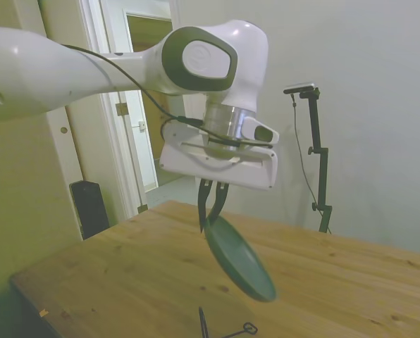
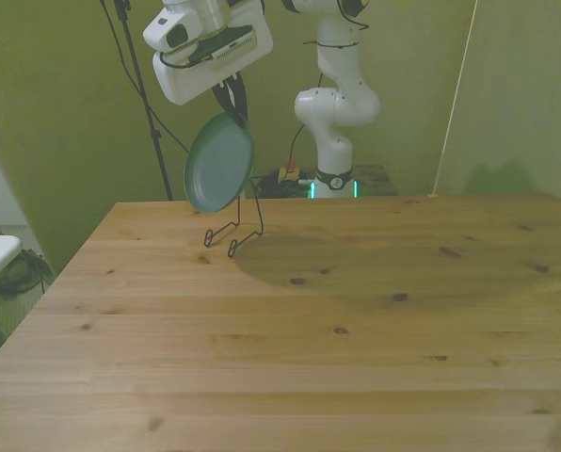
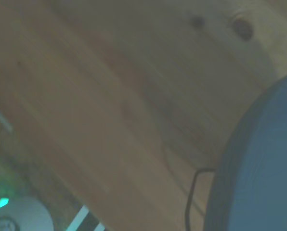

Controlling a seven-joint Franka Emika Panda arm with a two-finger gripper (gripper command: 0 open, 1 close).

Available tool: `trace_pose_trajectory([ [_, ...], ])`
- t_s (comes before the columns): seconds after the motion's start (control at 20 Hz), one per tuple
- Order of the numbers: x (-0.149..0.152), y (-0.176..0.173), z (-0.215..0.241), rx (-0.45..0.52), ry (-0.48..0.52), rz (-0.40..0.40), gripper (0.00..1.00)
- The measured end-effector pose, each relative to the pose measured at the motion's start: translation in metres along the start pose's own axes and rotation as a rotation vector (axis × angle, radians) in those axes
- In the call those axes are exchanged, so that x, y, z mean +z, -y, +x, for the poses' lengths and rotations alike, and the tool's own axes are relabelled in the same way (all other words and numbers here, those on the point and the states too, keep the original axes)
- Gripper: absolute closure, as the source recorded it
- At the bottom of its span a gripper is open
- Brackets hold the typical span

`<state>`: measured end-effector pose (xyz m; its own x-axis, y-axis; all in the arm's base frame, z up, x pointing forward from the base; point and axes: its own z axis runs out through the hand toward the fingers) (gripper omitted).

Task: Unload the plate

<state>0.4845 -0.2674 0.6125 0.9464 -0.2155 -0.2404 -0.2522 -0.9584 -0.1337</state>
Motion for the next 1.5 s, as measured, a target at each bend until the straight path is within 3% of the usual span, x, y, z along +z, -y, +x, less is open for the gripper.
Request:
trace_pose_trajectory([
  [0.25, 0.012, 0.059, 0.055, 0.22, -0.094, 0.002, 1.0],
  [0.55, 0.091, 0.131, 0.118, 0.477, -0.205, 0.012, 1.0],
  [0.85, 0.172, 0.134, 0.161, 0.709, -0.337, -0.01, 1.0],
  [1.1, 0.201, 0.127, 0.169, 0.887, -0.389, -0.101, 1.0],
  [1.35, 0.216, 0.116, 0.175, 0.925, -0.371, -0.116, 1.0],
  [1.4, 0.215, 0.115, 0.175, 0.927, -0.372, -0.115, 0.0],
  [1.5, 0.214, 0.114, 0.175, 0.928, -0.374, -0.115, 0.0],
])
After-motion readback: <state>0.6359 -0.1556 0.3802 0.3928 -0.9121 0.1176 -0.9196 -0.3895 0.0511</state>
